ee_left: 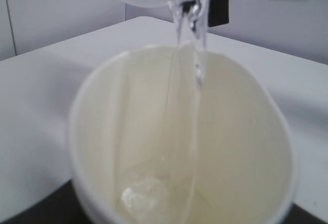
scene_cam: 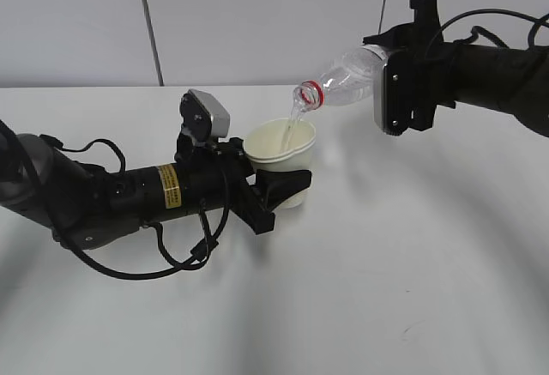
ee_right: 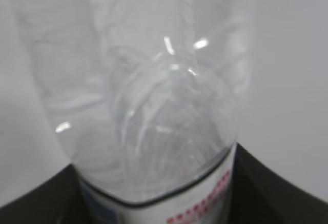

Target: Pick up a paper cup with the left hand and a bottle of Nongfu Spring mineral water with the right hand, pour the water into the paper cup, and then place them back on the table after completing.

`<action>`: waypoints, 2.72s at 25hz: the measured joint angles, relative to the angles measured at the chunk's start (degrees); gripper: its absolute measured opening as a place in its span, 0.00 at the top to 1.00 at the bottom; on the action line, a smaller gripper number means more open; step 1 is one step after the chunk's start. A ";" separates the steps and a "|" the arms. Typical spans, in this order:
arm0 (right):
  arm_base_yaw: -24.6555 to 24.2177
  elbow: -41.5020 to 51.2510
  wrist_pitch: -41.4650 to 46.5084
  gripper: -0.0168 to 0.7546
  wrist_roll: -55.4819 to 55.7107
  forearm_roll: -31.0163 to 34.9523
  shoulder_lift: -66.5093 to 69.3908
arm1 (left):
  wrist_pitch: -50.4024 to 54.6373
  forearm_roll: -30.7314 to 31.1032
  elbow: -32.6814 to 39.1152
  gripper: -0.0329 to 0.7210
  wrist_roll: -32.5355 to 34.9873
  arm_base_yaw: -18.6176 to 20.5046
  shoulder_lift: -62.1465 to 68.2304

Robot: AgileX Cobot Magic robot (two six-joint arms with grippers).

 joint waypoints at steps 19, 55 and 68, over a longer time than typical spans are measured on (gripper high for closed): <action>0.00 -0.05 -0.21 0.45 -0.22 0.00 0.00 | 0.05 0.05 0.00 0.46 0.00 0.00 0.00; 0.00 -0.05 -0.26 0.45 -0.22 0.00 0.00 | 0.45 0.16 0.00 0.46 0.00 0.00 0.00; 0.00 -0.05 -0.26 0.45 3.98 0.10 0.00 | 0.45 -0.45 0.00 0.46 0.00 0.00 0.00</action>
